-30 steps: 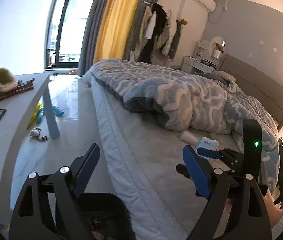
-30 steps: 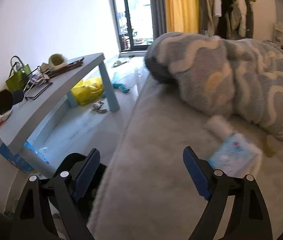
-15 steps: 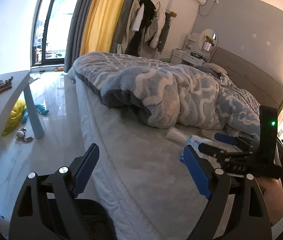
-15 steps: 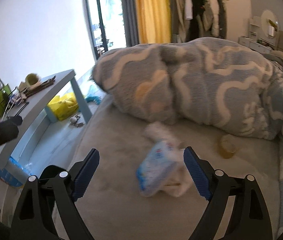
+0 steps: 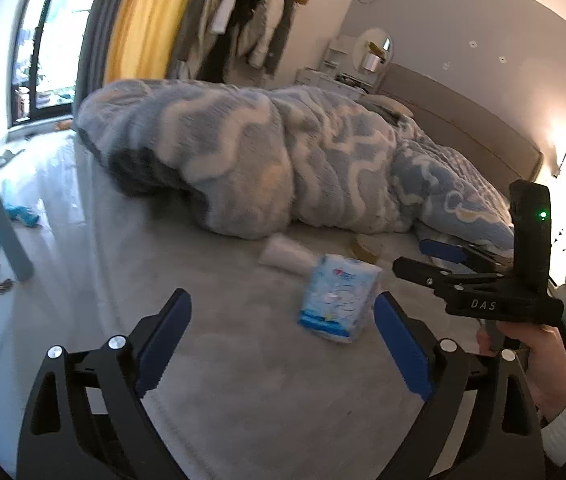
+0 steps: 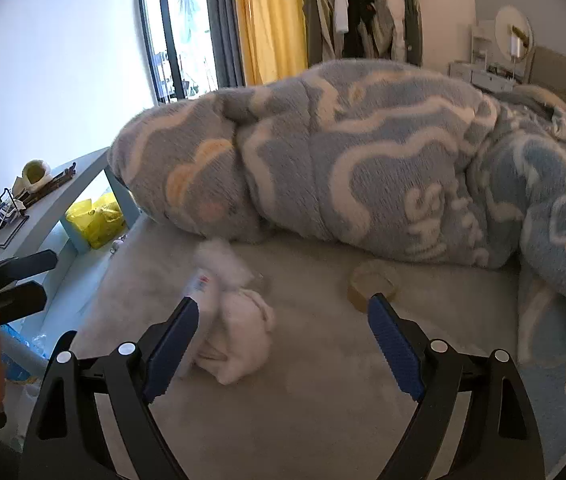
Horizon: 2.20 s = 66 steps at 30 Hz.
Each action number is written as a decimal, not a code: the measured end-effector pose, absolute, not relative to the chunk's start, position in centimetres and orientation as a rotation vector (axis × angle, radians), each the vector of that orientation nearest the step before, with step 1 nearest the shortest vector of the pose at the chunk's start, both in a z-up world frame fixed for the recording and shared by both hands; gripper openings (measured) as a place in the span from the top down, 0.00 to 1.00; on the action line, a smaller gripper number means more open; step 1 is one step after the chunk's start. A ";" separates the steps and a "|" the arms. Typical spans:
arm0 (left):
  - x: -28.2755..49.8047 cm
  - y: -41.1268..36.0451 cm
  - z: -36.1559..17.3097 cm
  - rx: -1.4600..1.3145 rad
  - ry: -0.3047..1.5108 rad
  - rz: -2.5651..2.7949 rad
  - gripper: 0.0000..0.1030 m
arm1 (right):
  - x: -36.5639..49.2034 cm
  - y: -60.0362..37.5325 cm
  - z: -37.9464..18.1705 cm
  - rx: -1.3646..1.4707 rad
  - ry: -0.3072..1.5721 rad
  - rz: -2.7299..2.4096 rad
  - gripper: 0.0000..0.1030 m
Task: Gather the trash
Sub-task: 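Grasp the blue-and-white tissue pack with the left tool while the right tool grasps the white cloth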
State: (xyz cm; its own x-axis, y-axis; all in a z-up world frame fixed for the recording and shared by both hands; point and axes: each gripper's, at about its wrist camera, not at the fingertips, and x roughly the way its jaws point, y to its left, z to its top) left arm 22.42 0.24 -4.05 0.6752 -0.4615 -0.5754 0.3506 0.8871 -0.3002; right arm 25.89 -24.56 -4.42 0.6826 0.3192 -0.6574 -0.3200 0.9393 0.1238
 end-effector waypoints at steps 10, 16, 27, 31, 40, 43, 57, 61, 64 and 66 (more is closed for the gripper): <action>25.6 -2.8 -6.4 -0.190 0.743 -0.555 0.08 | 28.4 -26.1 -7.9 0.134 0.903 0.547 0.29; 26.7 -3.9 -7.5 -0.188 0.774 -0.642 0.08 | 29.3 -25.1 -8.9 0.129 0.947 0.629 0.31; 28.8 -5.7 -10.8 -0.172 0.900 -0.769 0.09 | 31.3 -26.0 -10.3 0.170 0.996 0.700 0.37; 29.3 -5.8 -11.5 -0.191 0.914 -0.793 0.13 | 32.0 -26.4 -10.7 0.208 1.006 0.741 0.40; 30.0 -5.5 -11.8 -0.237 0.928 -0.851 0.33 | 32.9 -27.4 -11.4 0.290 1.043 0.784 0.42; 29.8 -6.0 -11.9 -0.212 0.932 -0.878 0.44 | 33.2 -27.8 -11.6 0.301 1.050 0.788 0.43; 28.4 -4.9 -10.9 -0.117 0.900 -0.797 0.49 | 33.2 -26.5 -11.5 0.313 1.062 0.796 0.53; 27.9 -3.4 -10.0 -0.107 0.876 -0.738 0.50 | 32.9 -25.7 -11.1 0.296 1.053 0.781 0.56; 27.4 -2.7 -9.4 -0.097 0.858 -0.689 0.50 | 32.4 -25.0 -10.8 0.277 1.044 0.755 0.57; 27.1 -2.0 -8.9 -0.095 0.848 -0.646 0.50 | 32.1 -24.8 -10.7 0.263 1.038 0.741 0.58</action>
State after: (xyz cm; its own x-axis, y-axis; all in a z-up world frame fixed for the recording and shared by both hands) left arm 27.06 -1.99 -8.95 0.4837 -0.5663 -0.6673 0.4932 0.8062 -0.3267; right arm 32.07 -24.76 -10.74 0.2954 0.6665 -0.6845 -0.4304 0.7324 0.5275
